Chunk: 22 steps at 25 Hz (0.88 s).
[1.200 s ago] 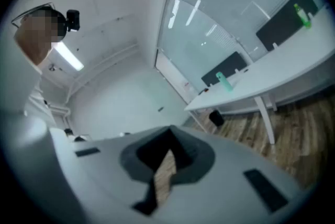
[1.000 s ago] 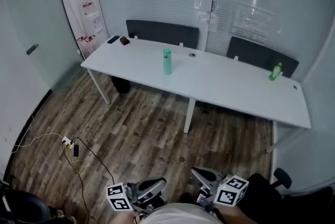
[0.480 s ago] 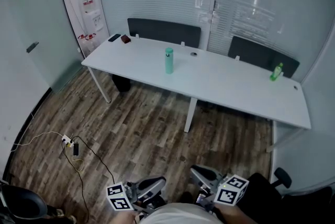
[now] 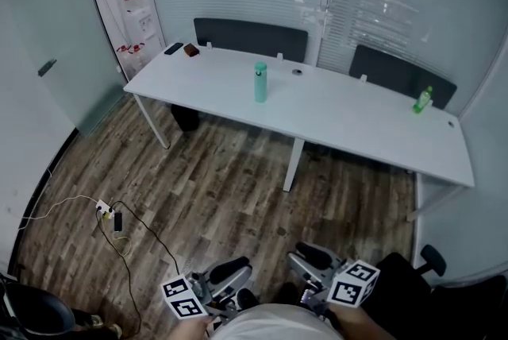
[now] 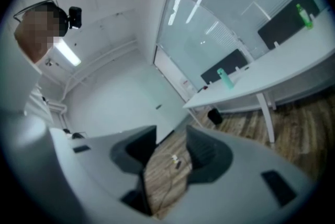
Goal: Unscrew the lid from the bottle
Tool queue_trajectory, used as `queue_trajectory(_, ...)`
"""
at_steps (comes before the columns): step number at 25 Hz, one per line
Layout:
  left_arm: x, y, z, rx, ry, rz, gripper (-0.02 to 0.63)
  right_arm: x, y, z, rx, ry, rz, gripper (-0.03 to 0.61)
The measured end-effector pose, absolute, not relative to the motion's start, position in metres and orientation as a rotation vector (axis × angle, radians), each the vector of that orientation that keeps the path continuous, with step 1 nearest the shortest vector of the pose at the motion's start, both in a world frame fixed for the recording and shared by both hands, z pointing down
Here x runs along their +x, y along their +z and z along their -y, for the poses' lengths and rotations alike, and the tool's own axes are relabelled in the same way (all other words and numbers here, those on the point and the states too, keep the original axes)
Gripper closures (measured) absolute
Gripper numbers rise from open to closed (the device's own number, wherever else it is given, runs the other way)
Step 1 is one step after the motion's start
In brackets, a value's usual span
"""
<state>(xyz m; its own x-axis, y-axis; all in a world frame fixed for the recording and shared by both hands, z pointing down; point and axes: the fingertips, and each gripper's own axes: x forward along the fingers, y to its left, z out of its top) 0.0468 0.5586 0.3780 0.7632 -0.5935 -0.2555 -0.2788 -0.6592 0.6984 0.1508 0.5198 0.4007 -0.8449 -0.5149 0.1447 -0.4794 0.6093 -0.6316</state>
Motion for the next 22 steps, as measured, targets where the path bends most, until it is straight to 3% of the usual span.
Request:
queue_trajectory(2,0.040,0.379,-0.558,2.300,-0.620,0.650,0.484,0.146,0.402,-0.519,-0.881,-1.062,-2.761,0.405)
queue_trajectory(22,-0.016,0.391,-0.563,2.269,-0.604,0.572,0.484,0.098,0.409,-0.521,-0.978,-1.073,-2.709,0.405)
